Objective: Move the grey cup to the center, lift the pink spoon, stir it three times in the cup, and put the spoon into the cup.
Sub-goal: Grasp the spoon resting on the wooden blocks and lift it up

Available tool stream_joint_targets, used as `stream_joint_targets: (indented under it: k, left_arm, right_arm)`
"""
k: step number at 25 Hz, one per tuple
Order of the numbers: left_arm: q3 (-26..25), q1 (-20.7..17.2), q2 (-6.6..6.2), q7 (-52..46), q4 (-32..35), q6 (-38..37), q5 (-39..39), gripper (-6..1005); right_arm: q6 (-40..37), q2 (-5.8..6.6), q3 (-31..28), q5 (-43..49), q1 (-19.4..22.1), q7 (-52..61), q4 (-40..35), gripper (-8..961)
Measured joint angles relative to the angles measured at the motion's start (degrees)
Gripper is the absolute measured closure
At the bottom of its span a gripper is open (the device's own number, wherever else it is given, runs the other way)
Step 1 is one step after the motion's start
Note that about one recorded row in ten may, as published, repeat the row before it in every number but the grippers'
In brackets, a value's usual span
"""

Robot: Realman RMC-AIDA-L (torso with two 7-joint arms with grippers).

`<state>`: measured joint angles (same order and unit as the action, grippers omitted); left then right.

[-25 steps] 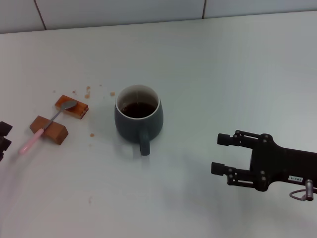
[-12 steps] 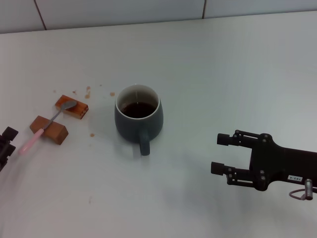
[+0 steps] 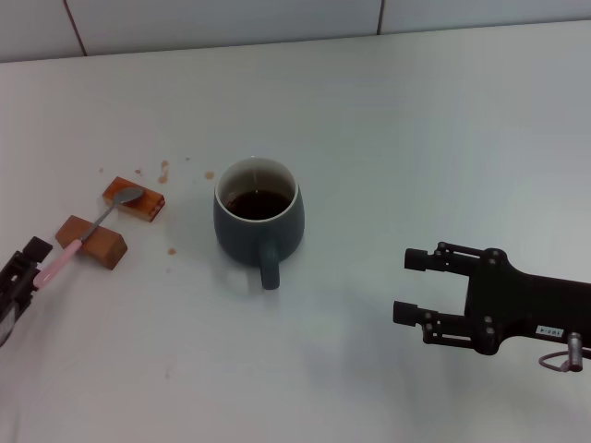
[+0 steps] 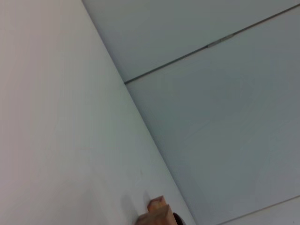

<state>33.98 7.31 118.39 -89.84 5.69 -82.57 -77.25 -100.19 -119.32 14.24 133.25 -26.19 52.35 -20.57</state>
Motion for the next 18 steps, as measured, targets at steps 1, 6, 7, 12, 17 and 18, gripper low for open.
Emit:
stream_joint_targets:
  k: [1,6,7,12,17,18]
  left_arm:
    - [0.00,0.00,0.00,0.00,0.00,0.00,0.00,215]
    - [0.70,0.73,0.00,-0.04,-0.74,0.61,0.00,215]
    - [0.91,0.91,0.04,-0.05,-0.74,0.65,-0.01,215]
    - [1.23,1.63,0.09,-0.06,-1.11,0.95,-0.01,216]
    - [1.49,2.56,0.09,-0.06,-1.54,1.42,-0.01,216]
    - [1.58,2.64,0.09,-0.07,-1.54,1.44,0.00,216]
  right_arm:
    - [0.00,0.00,0.00,0.00,0.00,0.00,0.00,210]
    - [0.07,0.02,0.15,0.09,0.00,0.04,-0.01,211]
    - [0.08,0.03,0.18,0.09,0.00,0.04,-0.04,211]
    - [0.09,0.05,0.18,0.09,0.14,0.04,-0.09,211]
    - [0.09,0.06,0.17,0.09,0.27,0.04,-0.09,211]
    - [0.09,0.06,0.18,0.09,0.30,0.04,-0.09,211]
